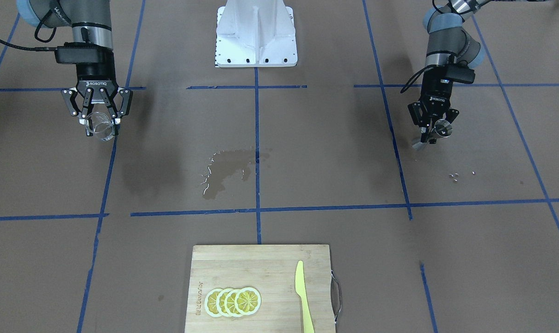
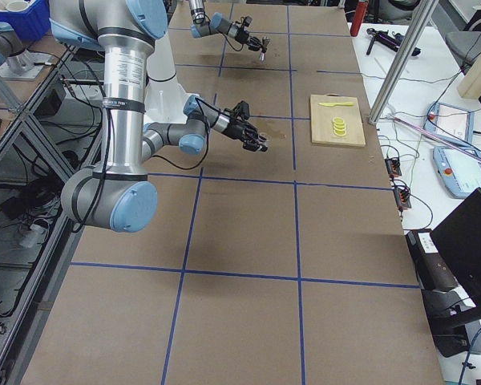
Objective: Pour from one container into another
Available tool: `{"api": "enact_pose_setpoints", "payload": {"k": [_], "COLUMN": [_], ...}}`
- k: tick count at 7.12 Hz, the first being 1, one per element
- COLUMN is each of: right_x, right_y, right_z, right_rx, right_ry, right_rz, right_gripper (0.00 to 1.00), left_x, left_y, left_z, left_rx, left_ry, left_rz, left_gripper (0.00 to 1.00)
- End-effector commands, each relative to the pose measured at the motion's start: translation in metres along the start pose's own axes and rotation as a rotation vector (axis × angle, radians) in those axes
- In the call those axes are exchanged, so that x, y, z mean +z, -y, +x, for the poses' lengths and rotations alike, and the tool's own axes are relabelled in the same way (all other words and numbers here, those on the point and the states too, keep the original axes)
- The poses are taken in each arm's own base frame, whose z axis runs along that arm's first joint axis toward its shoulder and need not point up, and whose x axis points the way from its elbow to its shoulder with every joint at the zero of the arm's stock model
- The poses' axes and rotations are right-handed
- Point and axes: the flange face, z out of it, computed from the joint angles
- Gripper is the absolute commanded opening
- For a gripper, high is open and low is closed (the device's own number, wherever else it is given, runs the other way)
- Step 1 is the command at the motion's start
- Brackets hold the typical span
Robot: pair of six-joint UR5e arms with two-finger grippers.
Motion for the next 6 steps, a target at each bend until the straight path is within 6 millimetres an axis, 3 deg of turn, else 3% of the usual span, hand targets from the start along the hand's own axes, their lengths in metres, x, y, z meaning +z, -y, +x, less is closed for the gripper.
{"api": "enact_pose_setpoints", "payload": {"k": [1,6], "right_x": [0.0,-0.001], "right_y": [0.0,0.001], "right_z": [-0.001,-0.004], "right_rx": [0.002,0.006], "right_ry": [0.002,0.008], "right_rz": [0.0,0.0], "right_gripper": [0.0,0.0], "left_x": [0.003,0.0], "left_y": [-0.002,-0.02], "left_z": [0.007,0.023], "left_rx": [0.02,0.032], "left_ry": [-0.002,-0.027], "left_rz": [0.005,-0.021], "left_gripper": [0.0,0.0]}}
